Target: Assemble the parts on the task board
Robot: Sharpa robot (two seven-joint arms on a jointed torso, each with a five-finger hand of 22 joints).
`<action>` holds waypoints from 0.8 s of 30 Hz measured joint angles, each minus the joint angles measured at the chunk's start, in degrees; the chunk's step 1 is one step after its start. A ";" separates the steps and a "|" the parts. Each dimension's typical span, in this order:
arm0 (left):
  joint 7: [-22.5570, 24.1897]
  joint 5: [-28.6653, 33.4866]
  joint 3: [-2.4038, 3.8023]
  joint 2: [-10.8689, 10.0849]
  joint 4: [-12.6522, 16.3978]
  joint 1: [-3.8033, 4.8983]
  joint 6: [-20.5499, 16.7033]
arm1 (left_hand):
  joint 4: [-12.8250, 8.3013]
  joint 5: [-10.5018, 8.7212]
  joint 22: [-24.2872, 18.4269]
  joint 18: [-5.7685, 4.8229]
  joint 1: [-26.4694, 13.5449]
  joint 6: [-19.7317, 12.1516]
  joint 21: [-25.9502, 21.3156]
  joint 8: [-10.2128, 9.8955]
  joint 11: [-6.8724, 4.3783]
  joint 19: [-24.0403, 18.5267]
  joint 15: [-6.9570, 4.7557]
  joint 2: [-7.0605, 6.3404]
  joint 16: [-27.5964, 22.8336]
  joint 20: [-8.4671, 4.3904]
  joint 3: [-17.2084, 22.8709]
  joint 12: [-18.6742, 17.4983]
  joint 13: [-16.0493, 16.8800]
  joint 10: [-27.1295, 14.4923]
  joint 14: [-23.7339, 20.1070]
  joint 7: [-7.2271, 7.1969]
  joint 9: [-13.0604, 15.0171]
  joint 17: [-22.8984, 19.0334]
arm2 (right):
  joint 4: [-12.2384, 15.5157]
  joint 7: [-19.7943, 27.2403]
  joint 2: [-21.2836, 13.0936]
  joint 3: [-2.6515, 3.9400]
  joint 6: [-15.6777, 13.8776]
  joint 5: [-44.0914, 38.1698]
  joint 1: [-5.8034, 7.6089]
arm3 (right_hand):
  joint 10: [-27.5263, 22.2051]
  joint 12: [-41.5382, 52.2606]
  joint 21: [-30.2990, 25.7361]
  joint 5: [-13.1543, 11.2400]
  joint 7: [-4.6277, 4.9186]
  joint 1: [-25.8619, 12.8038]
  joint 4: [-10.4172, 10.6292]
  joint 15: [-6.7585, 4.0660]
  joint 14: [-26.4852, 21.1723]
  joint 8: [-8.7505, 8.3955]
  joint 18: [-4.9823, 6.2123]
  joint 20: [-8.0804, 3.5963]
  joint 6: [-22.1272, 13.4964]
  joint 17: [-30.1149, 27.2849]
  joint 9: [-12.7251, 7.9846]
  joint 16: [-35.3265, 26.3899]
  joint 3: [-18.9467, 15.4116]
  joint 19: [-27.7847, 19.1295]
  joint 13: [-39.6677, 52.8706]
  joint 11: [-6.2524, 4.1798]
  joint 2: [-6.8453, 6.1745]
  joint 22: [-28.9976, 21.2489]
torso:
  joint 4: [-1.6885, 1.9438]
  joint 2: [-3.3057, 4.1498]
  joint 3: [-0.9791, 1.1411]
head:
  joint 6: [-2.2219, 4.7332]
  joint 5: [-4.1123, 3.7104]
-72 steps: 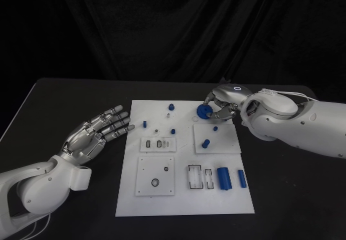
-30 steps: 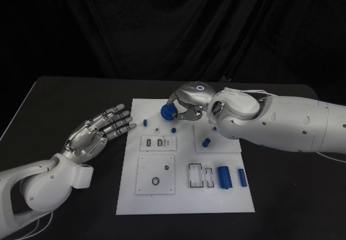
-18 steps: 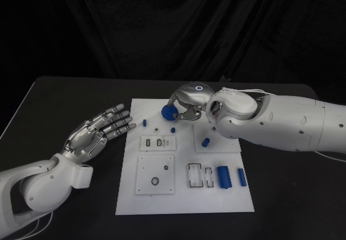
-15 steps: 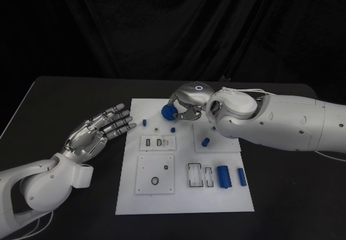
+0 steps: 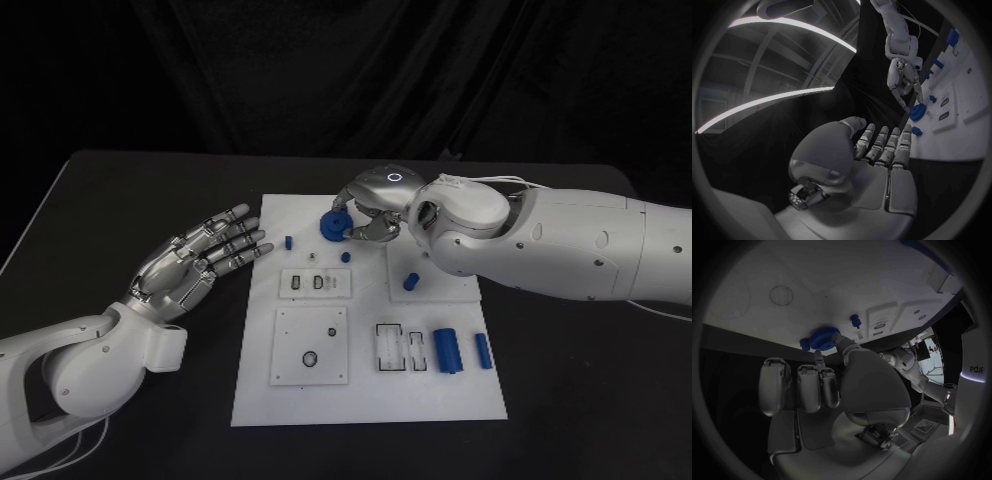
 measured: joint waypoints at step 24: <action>0.00 0.19 0.00 -0.32 -0.05 0.00 0.35 | 0.16 0.00 -0.01 0.00 0.00 -0.21 0.00 0.00 0.00 0.00 0.21 0.00 0.23 0.00 0.16 0.00 0.00 0.00 0.21 0.21 0.00 0.04 | -0.19 -0.11 -1.22 0.00 0.30 0.28 -0.26 | -0.19 -1.18 -0.72 -2.01 -0.33 -0.64 1.05 0.00 0.00 0.44 0.00 -0.42 -3.44 0.00 -4.64 0.00 -2.27 -0.42 -0.01 -0.64 1.10 -0.01 | 0.11 0.01 -0.06 | -0.29 0.18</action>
